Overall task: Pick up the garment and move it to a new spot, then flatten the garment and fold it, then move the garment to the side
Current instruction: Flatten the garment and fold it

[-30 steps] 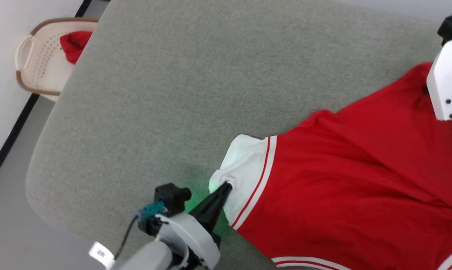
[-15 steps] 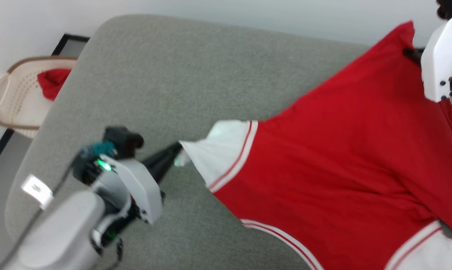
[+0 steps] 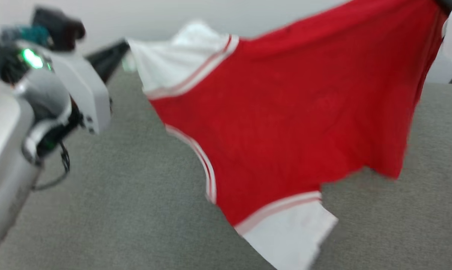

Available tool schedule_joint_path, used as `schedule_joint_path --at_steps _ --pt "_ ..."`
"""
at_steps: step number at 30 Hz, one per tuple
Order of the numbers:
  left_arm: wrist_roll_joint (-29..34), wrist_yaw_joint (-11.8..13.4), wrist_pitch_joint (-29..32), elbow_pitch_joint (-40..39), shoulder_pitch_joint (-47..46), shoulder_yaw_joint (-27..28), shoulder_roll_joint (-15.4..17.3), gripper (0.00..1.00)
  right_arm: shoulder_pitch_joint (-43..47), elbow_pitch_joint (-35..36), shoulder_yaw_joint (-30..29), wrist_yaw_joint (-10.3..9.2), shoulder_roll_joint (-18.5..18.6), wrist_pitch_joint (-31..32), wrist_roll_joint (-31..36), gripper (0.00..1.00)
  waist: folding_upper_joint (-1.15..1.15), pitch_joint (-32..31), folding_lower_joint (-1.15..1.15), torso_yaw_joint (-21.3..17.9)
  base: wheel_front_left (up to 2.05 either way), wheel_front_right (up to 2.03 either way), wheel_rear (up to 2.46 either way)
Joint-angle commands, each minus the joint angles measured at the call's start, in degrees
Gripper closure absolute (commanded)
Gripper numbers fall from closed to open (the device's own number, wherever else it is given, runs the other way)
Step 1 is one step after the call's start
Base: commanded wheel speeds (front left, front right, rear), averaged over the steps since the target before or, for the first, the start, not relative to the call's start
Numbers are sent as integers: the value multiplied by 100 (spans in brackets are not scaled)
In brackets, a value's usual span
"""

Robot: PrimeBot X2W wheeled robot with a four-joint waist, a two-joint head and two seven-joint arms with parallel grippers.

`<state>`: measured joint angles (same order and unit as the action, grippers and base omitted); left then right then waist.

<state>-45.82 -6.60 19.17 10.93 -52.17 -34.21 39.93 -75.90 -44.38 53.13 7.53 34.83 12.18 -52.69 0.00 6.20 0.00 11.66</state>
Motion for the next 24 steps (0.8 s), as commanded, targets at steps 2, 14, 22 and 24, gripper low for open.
schedule_joint_path --at_steps 2,14,22,24 --pt "71 -45 58 175 -398 -58 -34 100 -173 -164 -148 -7 -76 -226 172 100 0 -166 0 -172 0 0 0" --pt "128 -89 8 1912 -2424 -389 -729 100 -703 -1069 -713 -7 -777 -606 644 100 0 -374 0 -477 0 0 0" --pt "345 58 -479 3312 -3364 -363 -1240 100 -1212 -1963 -980 -7 -1467 -881 1135 100 0 -399 0 -743 0 0 0" --pt "447 115 -630 3612 -3566 -382 -1343 100 -1359 -2233 -1024 -7 -1653 -981 1280 100 0 -382 0 -806 0 0 0"
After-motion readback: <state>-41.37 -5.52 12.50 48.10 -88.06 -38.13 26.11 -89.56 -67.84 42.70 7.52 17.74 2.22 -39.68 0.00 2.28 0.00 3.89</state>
